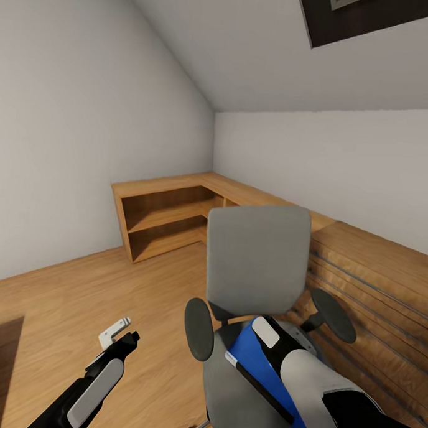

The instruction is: In the bedroom, organize the workspace by keeping the computer under the desk, ensuring the monitor is on the desk, placing the keyboard on the desk next to the monitor, placing the mouse on the desk next to the keyboard, moving the folder from the swivel chair onto the desk next to the mouse, stacking the notebook on top of the folder with the pen on top of the notebook, and positioning the swivel chair next to the desk.

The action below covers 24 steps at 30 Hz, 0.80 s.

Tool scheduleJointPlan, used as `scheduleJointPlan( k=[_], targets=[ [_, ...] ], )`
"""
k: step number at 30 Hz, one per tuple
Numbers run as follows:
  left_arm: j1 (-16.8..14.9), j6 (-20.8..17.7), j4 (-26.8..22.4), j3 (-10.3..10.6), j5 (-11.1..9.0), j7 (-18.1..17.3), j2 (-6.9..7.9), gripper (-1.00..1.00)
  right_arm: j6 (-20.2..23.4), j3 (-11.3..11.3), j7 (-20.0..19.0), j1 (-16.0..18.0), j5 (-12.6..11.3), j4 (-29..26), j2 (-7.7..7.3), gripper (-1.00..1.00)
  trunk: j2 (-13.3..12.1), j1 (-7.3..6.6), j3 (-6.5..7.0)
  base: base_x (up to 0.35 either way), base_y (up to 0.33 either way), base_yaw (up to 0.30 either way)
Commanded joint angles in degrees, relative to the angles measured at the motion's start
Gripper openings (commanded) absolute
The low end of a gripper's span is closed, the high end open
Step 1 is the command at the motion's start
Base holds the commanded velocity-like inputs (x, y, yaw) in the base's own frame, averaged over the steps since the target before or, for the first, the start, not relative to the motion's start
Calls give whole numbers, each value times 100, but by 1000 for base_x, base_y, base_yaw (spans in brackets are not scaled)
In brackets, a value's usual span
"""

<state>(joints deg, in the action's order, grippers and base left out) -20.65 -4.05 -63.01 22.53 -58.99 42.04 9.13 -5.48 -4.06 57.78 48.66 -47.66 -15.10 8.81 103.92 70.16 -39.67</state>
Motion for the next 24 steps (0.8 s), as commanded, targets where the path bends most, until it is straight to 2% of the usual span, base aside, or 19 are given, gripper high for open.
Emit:
scheduleJointPlan(
  k=[1, 5, 9, 24],
  targets=[
    [-6, -23, -9, 13, -10, 40, 7, 100, -68, -42, 14, 3, -67, -1, -2, -100, -39, -23, 13, 0, 0, 0],
    [-6, -32, -4, 8, -15, 47, 14, 100, -68, -42, 14, 3, -64, -2, -2, -100, -199, -111, 84, 0, 0, 0],
    [-6, -34, -1, 7, -16, 50, 18, 100, -68, -42, 20, 3, -62, -2, -2, -100, -359, -199, 156, -168, 0, 0],
    [-7, -35, -1, 6, -16, 50, 18, 100, -68, -42, 8, 3, -68, -2, 5, -100, -961, -528, 425, -318, 0, 0]
  ],
)
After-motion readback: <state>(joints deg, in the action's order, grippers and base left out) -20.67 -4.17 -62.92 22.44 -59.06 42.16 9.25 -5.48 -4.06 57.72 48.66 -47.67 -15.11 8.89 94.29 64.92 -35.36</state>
